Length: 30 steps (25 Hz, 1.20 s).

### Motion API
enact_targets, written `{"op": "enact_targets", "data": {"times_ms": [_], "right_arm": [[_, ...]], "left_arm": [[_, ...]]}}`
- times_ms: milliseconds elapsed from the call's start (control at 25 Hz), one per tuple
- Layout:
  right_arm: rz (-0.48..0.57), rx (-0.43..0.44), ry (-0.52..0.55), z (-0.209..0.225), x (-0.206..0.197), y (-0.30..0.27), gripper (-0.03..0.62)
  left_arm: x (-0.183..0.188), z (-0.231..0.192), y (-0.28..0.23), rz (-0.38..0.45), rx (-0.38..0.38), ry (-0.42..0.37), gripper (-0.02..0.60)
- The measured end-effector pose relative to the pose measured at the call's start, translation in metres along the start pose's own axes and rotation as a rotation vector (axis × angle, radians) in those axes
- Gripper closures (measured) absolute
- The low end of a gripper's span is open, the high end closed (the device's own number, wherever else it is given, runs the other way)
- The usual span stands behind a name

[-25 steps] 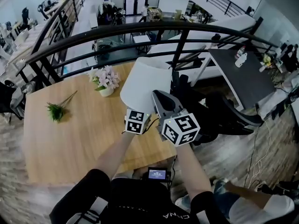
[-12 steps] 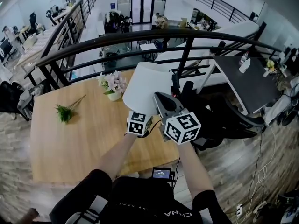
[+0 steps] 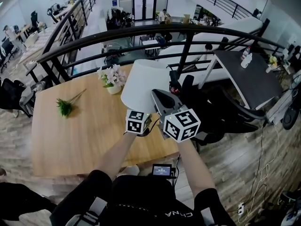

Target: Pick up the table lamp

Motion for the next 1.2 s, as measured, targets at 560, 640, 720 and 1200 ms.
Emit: {"op": "enact_targets", "data": {"times_ms": [560,640,720,1200], "right_arm": [[-0.011,0.049,-0.058,-0.041,-0.017,0.049,0.563],[-0.012,0.049,-0.053,-0.056,-0.016,0.053,0.565],[-0.014,0.052,-0.039,-0.077,-0.017,0.054,0.565],[-0.015,-0.008,-0.038,-0.256,-0.047,0.073,0.565]], "left_arm": [[-0.025,0.036,0.063,-0.048,0.014,0.034,0.551],[-0.025,0.037,0.076,-0.042,0.000,0.036,0.551],[-0.027,0.034,0.095,-0.034,-0.008,0.043,0.551],[-0.056,0.007,0.266,-0.028,-0.037,0.057,0.552]]}}
Point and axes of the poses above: the fingertips, and each gripper's own axes: y backward along the fingers, z to its right, x out of its top, the point moved 10 cm from there along y, backward along the fingers, and after that the axes turned 4 degrees about z, right-handed, at the moved point
